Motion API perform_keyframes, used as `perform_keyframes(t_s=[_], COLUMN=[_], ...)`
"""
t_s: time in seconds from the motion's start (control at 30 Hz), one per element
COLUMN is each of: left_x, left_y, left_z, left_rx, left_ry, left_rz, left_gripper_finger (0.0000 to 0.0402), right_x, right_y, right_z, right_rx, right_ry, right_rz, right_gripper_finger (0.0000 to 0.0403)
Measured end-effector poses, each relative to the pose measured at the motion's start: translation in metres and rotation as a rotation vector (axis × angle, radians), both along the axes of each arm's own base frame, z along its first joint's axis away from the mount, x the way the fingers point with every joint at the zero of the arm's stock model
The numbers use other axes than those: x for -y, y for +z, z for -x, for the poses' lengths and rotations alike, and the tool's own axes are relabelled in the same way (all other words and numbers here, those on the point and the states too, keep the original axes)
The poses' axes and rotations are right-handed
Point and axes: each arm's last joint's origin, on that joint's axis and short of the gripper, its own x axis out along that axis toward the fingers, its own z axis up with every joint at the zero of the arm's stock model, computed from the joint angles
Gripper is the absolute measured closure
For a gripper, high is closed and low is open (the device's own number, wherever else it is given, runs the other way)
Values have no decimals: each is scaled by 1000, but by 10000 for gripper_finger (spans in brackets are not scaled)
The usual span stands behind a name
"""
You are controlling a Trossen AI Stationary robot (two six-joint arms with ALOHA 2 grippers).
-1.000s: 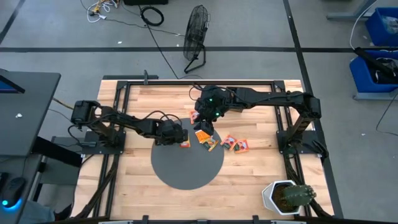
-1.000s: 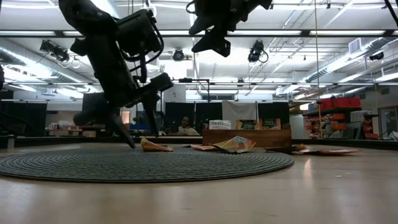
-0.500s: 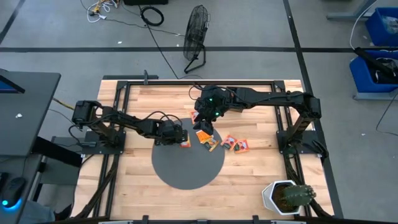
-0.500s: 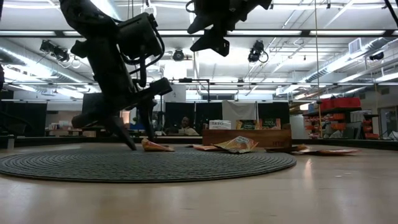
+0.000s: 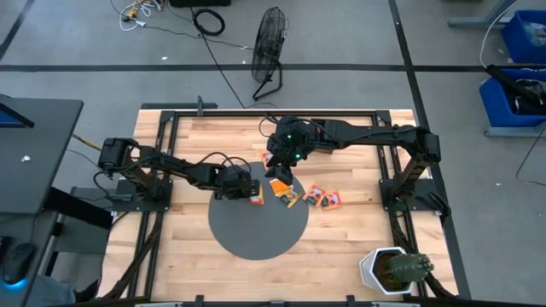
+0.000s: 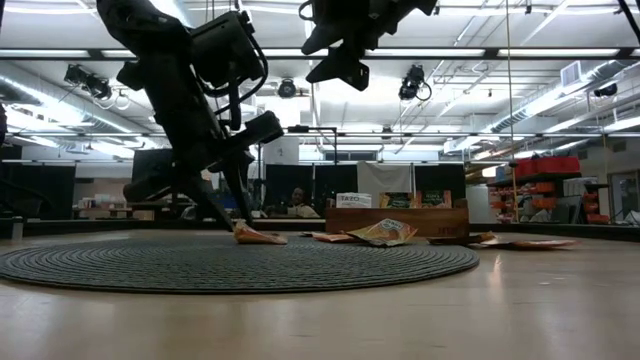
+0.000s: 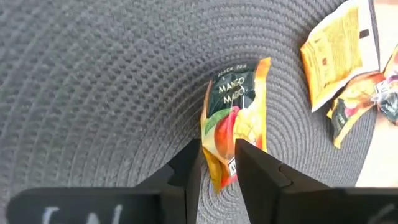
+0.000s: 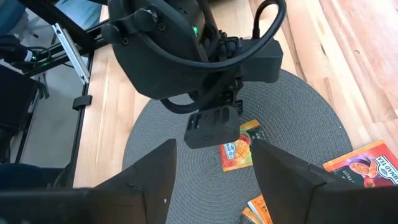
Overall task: Pick & Place Tea
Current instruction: Put the yellow tea bag into the middle section of the wooden organizer
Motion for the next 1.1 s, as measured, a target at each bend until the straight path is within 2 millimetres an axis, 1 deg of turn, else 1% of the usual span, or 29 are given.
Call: perform_keyframes(t_s=[0.4,0.67,1.0,1.1], left_x=[-1,-3,-12,-13], left_y=[0,-1,-1,-1], left_z=[0,1,1,1], left_rx=[-6,-14,-22,-22], left_ry=[-15,0,8,5], left_rz=[-45,-71,-92,-94], left_gripper_finger=[278,279,280,280], right_x=[0,0,1,0], right_y=[0,0,1,1], right_z=[0,0,-1,-1], right_rx=[0,4,15,15], right_ry=[0,0,-7,-6], right_rz=[0,1,8,8], right_gripper_finger=[188,188,188,188])
